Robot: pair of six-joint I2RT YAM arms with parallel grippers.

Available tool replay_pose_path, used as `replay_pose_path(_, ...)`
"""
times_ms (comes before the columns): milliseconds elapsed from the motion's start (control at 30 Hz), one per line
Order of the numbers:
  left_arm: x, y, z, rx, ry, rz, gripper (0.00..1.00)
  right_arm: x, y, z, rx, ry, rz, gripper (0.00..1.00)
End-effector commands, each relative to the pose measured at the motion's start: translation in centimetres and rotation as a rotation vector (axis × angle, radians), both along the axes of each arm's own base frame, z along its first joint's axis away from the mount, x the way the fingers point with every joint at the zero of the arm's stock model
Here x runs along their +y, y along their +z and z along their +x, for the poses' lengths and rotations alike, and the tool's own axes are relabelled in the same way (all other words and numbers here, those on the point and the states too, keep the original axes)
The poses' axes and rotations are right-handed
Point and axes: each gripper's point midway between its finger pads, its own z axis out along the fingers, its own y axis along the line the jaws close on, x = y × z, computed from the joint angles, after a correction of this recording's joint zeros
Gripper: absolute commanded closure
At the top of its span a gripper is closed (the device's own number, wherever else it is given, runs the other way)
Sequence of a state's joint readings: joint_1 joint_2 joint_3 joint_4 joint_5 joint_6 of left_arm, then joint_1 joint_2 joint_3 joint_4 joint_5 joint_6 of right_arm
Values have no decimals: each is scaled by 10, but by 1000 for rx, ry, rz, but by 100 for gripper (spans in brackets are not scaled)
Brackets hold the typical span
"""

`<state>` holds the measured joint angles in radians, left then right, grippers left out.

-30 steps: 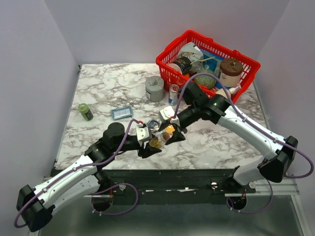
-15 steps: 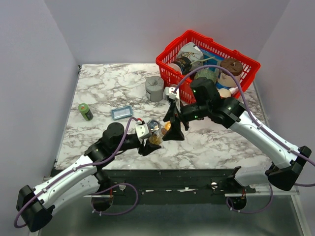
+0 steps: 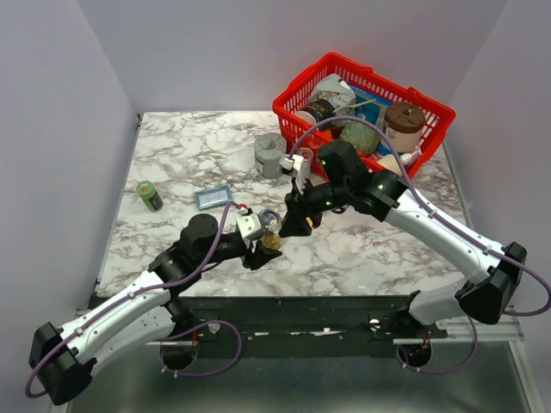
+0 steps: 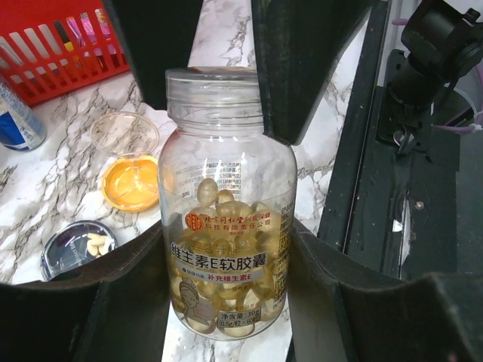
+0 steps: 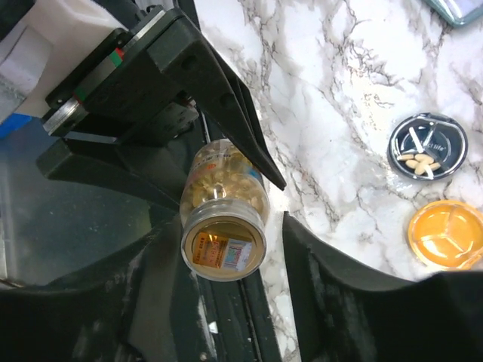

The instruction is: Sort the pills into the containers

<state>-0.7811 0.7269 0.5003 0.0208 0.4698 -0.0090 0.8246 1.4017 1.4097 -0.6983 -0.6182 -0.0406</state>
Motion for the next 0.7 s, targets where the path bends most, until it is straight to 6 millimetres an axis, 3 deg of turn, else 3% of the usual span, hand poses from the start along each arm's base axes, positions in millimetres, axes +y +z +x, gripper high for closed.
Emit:
replay_pose_path(0, -2, 23, 8, -43, 32, -44, 100, 3, 5, 0, 14, -2, 15, 51)
replay_pose_path(33, -2, 23, 8, -44, 32, -43, 100, 3, 3, -2, 16, 11, 10, 66)
replay_pose_path(133, -2, 21, 8, -50, 27, -36, 100, 2, 9, -8, 9, 56, 28, 85)
replay_pose_path(267, -1, 18, 1, -82, -26, -1, 100, 2, 20, -24, -38, 202, 81, 90)
replay_pose_path(333, -1, 15, -5, -110, -69, 19, 100, -4, 21, -38, -117, 364, 105, 91)
replay_pose_path(533, -1, 7, -20, -125, -160, 40, 100, -4, 21, -33, -461, 636, 164, 89)
replay_pose_path(667, 0, 1, -23, -115, -175, 56, 100, -5, 23, -26, -607, 692, 168, 89)
